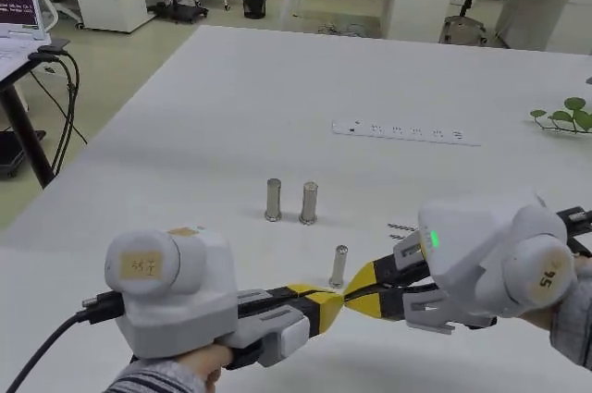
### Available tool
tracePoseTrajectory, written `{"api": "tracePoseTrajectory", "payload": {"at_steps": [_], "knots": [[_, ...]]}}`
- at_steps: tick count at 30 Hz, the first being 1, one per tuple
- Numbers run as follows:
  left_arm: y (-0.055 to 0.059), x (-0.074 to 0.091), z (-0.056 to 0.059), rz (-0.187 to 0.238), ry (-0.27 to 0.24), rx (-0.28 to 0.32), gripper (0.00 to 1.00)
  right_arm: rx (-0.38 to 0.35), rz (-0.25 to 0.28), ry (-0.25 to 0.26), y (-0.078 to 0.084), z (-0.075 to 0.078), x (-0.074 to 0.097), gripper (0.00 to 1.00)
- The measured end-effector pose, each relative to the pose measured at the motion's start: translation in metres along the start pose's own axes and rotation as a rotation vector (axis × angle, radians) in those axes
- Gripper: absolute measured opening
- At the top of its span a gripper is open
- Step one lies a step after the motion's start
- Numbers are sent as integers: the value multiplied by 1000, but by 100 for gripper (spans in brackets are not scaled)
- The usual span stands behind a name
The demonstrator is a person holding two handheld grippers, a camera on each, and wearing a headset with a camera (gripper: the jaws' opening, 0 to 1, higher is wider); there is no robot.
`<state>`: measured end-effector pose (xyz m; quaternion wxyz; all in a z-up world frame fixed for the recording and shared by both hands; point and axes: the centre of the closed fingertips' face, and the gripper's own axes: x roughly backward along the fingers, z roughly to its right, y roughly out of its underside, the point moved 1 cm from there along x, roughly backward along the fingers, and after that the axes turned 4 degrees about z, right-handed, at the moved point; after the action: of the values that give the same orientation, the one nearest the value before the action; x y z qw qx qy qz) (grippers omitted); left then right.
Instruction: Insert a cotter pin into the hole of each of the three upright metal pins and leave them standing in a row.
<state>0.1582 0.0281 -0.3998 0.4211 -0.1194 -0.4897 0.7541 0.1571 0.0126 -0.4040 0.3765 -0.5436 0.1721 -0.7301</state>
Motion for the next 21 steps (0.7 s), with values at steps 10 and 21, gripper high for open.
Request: {"api": "tracePoseTrajectory", "payload": {"at_steps": [10, 21], "knots": [[1, -2, 4, 1, 17, -101, 0, -44, 0, -7, 3, -1, 1, 0], [2, -3, 12, -13, 55, -189, 0, -167, 15, -24, 12, -4, 5, 2]]}}
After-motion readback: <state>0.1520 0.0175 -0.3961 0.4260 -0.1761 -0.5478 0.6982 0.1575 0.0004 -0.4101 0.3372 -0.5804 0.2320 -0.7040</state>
